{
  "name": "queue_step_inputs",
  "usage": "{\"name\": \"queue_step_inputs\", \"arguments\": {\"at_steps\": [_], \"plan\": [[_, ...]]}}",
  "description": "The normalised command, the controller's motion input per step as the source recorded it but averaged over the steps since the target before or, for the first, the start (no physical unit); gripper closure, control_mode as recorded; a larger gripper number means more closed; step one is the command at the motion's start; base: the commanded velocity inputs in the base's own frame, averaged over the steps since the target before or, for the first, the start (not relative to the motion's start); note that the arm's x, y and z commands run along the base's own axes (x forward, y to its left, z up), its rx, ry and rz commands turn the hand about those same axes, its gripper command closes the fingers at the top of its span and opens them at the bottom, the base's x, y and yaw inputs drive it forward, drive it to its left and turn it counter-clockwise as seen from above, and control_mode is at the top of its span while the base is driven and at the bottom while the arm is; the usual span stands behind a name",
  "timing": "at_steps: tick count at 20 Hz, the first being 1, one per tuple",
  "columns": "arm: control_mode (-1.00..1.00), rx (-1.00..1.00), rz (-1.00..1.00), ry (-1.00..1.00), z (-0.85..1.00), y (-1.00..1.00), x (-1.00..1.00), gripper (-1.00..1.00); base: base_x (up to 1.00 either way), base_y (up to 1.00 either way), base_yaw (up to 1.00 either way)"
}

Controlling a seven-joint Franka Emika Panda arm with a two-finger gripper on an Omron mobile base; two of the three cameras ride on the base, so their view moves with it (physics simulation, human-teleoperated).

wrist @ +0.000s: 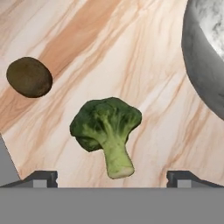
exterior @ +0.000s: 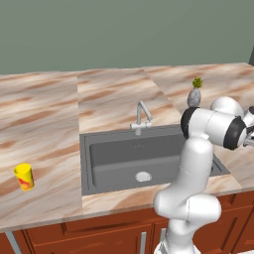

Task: Remove the kiwi and broccoli from the sink. Then move the bowl and cup from the counter to the sink for washing.

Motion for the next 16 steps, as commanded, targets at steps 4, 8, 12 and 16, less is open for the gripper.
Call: {"name": "queue_step_inputs", "arguments": {"at_steps": [4,8,12,16], "plan": [[-1.00,-0.10,-0.04,0.12,0.35,-0.01,-0.05,-1.00,0.00,0.00,0.00],[-1.00,-0.05,-0.03,0.12,0.33,-0.08,-0.11,-1.00,0.00,0.00,0.00],[-1.00,-0.04,-0.01,0.11,0.32,-0.04,-0.17,-1.00,0.00,0.00,0.00],[-1.00,-0.01,0.00,0.14,0.33,-0.05,-0.23,-1.00,0.00,0.00,0.00]]}}
